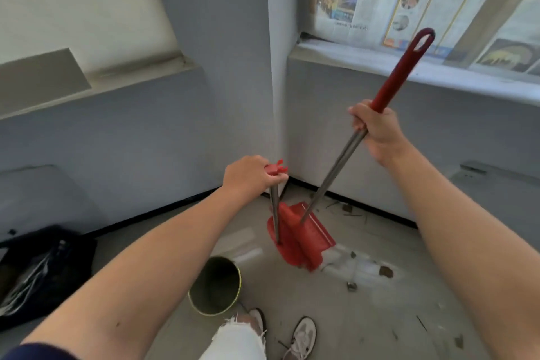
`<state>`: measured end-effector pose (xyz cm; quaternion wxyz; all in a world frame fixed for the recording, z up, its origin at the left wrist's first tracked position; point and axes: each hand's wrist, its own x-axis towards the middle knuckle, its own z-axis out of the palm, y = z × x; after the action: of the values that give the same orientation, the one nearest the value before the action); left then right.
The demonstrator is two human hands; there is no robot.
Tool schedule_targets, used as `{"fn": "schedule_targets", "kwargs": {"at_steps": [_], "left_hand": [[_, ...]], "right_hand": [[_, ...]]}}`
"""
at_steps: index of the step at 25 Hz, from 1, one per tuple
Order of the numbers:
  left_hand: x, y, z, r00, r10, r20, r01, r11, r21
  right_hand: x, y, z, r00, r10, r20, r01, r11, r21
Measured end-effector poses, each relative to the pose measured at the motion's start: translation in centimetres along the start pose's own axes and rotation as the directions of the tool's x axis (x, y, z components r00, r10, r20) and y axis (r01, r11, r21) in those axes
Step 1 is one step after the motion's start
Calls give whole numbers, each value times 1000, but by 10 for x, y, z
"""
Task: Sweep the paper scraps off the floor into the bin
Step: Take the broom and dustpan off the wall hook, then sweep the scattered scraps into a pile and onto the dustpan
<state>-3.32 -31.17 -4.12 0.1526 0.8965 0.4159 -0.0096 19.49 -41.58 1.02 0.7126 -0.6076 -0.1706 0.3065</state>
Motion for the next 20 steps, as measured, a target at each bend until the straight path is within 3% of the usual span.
{"fn": "schedule_targets", "kwargs": {"at_steps": [3,6,8,10,11,12,13,14,16,18,20], "left_hand": [[-20,1,20,1000,-4,4,4,998,-61],[-38,9,30,995,93,-18,-94,994,-56],[-52,3,39,994,106,-31,-108,992,-62],[-68,-10,49,997,76,-30,-78,993,-93],[-77,-16,55,998,55,-25,-57,991,-117],[-85,-23,62,999,38,-16,-40,989,-144],[-94,-29,68,1000,24,-6,-25,985,-169],[-102,-36,75,1000,14,6,-12,982,-190],[-117,-48,86,1000,-7,18,11,979,-205],[-131,-54,96,999,-11,40,19,979,-201],[-143,-52,109,998,9,61,2,983,-183]], "right_hand": [[-53,29,8,989,64,133,-52,994,-92],[-98,68,9,987,116,109,-97,981,-169],[-126,88,-5,988,108,114,-56,920,-388],[-158,103,-24,968,161,195,61,599,-798],[-173,111,-36,928,277,248,99,457,-884],[-191,118,-46,849,437,296,102,414,-904],[-208,127,-55,749,584,314,-12,485,-874],[-227,136,-63,670,674,311,-223,582,-782],[-258,150,-74,622,733,274,-577,667,-471],[-286,163,-78,570,802,178,-762,597,-253],[-305,172,-76,465,880,96,-862,475,-179]]}}
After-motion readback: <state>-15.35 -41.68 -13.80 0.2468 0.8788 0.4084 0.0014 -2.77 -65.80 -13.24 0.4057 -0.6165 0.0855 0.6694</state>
